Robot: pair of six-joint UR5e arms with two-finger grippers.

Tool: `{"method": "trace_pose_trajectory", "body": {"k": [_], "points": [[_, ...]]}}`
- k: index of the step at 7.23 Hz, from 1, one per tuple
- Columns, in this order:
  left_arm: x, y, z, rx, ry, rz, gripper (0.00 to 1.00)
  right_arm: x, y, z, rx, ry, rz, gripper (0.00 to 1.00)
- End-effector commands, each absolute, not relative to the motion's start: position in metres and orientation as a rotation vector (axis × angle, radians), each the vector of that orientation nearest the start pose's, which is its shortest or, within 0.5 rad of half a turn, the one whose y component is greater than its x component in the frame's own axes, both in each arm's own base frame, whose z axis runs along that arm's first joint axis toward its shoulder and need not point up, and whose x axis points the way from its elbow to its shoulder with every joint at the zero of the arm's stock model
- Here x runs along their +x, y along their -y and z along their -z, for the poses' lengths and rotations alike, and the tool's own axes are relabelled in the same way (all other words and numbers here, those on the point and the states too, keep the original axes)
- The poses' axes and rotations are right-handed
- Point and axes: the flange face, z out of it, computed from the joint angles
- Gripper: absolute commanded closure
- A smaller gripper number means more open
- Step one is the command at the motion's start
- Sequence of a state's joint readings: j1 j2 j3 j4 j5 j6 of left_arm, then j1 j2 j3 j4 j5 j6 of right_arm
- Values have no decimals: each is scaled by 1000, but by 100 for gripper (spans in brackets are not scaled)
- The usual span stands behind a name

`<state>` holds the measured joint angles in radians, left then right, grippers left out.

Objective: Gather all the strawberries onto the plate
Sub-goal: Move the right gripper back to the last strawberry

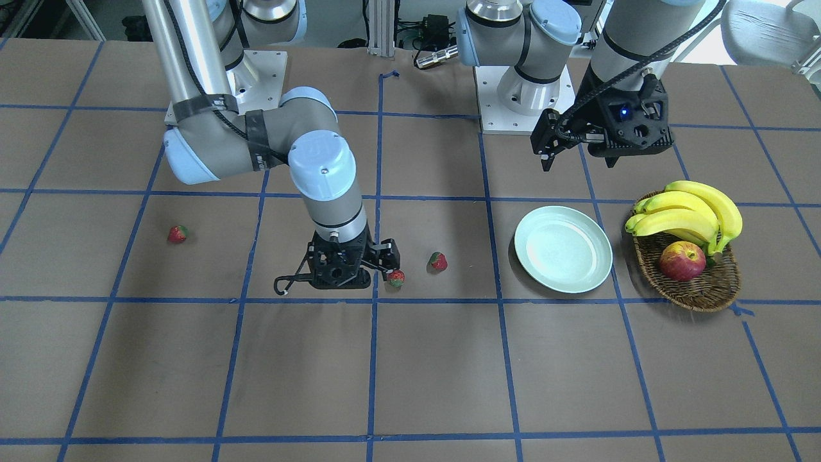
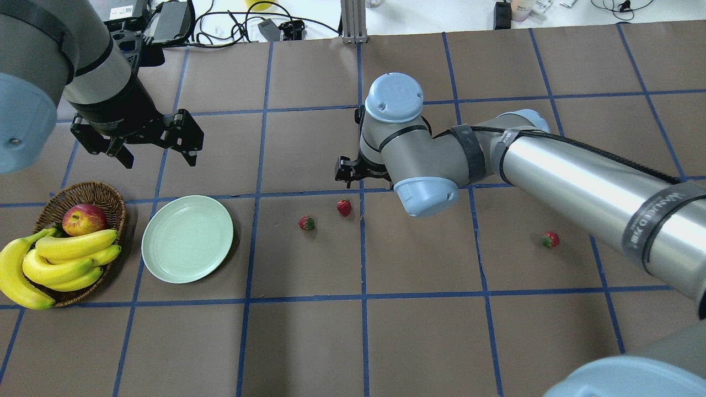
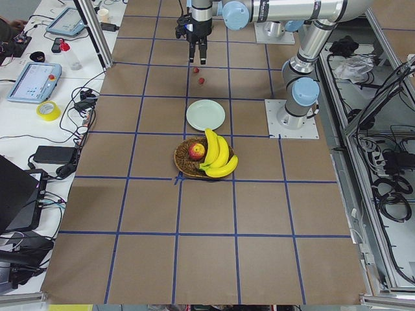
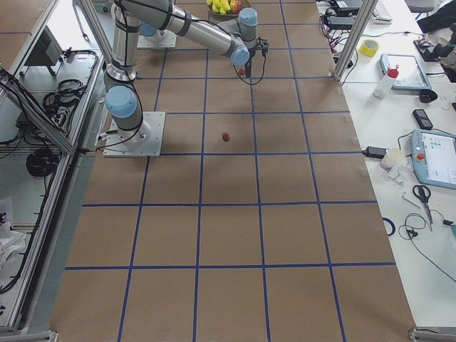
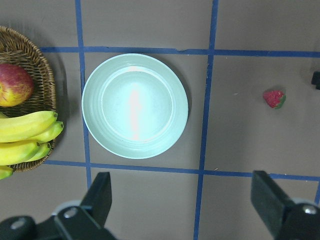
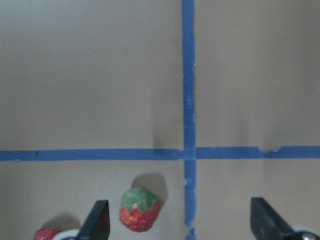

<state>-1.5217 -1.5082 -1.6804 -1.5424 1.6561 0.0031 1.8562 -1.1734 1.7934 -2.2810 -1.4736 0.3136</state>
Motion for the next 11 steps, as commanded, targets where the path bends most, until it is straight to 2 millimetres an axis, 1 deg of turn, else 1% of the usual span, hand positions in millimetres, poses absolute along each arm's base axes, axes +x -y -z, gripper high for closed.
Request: {"method": "trace_pose_trajectory", "body": {"k": [1, 2, 3, 4, 5, 6, 7, 8, 9, 10, 11], "points": [[-102, 468, -468, -67, -3052, -27, 0, 215, 530, -259, -16, -3042, 25, 0], [-102, 466, -470, -69, -3052, -25, 0, 173, 525, -257, -61, -3051, 18, 0], [-101, 465, -470, -69, -3049, -29, 0, 138, 520, -262, -51, -3069, 33, 0], [-101, 466, -470, -71, -3049, -27, 0, 123, 513, -258, -121, -3113, 15, 0], [-102, 466, -470, -71, -3051, -27, 0, 119, 506, -257, -123, -3141, 21, 0], [-102, 466, -470, -69, -3051, -27, 0, 108, 501, -257, -110, -3180, 15, 0], [-101, 466, -470, -72, -3049, -25, 0, 81, 497, -248, -67, -3202, -26, 0], [-101, 466, -470, -72, -3049, -25, 0, 49, 497, -244, -133, -3196, -44, 1], [-102, 465, -469, -69, -3048, -29, 0, 14, 499, -245, -186, -3189, -41, 1], [-103, 465, -469, -67, -3048, -29, 0, -9, 496, -241, -208, -3176, -55, 1], [-103, 465, -470, -67, -3048, -27, 0, -14, 489, -233, -205, -3163, -79, 1]]}}
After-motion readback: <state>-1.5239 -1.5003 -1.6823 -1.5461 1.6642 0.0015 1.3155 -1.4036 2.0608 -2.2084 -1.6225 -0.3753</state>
